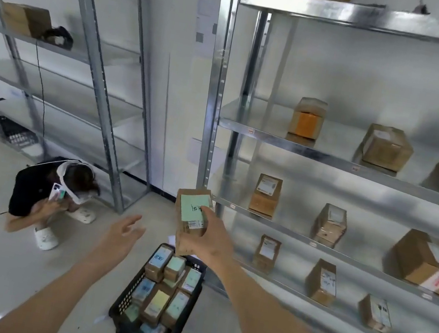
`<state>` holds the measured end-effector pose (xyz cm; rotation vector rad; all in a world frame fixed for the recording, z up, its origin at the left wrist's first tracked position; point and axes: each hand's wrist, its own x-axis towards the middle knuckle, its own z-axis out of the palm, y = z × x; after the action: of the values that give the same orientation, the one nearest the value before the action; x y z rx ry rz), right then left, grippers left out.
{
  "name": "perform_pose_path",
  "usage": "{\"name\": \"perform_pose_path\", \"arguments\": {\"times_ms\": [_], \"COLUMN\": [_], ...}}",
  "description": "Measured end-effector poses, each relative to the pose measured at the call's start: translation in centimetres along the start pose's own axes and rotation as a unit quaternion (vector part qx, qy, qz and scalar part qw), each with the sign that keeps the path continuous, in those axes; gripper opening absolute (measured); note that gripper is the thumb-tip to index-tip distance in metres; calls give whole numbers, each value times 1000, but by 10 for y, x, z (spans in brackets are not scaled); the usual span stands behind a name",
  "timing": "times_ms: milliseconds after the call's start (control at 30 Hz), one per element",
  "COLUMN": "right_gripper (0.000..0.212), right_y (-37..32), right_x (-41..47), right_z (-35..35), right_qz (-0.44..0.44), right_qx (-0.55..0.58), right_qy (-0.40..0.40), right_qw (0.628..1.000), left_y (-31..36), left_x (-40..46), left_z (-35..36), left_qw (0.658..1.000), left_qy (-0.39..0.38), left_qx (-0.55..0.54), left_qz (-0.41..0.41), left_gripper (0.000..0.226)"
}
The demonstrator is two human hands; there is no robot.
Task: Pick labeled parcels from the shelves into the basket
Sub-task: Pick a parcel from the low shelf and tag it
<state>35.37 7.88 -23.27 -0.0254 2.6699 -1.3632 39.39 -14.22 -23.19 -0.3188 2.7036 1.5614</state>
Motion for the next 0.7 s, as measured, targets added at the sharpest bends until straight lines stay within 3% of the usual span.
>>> {"name": "perform_pose_path", "arguments": {"times_ms": [367, 700], "right_gripper": [95, 94], "right_y": [96, 225], "right_x": [167, 230], "right_z": [105, 214], "right_qz": [136, 267], "right_qx": [13, -9], "right_qy": [-5, -19], "right_qw": [991, 963], "left_y": [-119, -268], "left_x": [226, 321], "left_z": [53, 145], "left_qw": [963, 932], "left_qy": [-102, -243], "left_qx": [245, 267], "left_qz": [34, -19], "left_gripper": [63, 58]}}
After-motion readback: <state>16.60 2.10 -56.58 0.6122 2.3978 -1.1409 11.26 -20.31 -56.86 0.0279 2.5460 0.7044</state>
